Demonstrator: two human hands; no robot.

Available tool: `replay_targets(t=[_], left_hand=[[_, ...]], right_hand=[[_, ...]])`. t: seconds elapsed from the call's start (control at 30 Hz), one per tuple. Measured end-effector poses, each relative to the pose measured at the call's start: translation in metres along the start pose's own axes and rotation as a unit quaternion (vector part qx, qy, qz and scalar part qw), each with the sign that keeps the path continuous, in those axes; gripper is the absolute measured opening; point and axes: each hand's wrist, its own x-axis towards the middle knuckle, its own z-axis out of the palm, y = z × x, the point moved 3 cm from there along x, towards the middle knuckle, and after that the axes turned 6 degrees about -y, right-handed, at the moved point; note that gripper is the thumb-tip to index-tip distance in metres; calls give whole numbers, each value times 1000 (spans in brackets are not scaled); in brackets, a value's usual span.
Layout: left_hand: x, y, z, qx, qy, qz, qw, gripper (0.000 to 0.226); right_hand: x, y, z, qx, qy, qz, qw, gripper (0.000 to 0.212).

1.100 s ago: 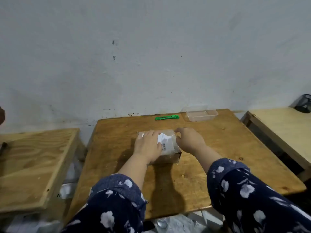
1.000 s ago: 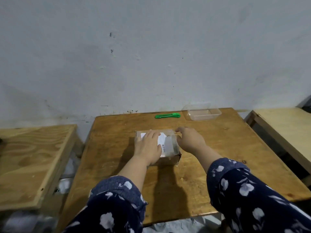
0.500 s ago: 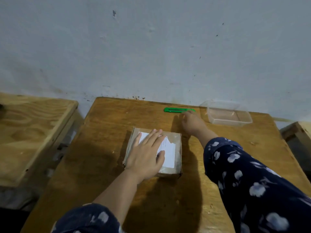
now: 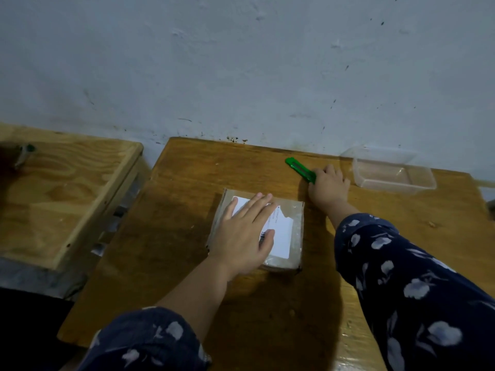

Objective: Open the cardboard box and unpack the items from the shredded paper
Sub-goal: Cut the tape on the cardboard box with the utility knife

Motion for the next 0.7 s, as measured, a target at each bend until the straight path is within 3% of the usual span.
replay_targets(t=[0.23,0.43,0.57,0.7], left_hand=[[0,1,1,33,-24,-2,999,58],[-2,1,4,38,-23,14,999,57],[-1,0,7,39,-25,11,999,58],[0,2,7,31,-37,11,999,58]], right_hand=[[-37,-3,-9,255,-72,70,962,51],[-91,0,-26,433,-64,106,893,66],[-138,2,-37,504,-152,72,847,91],[-176,2,-33,496,-139,87,853,88]])
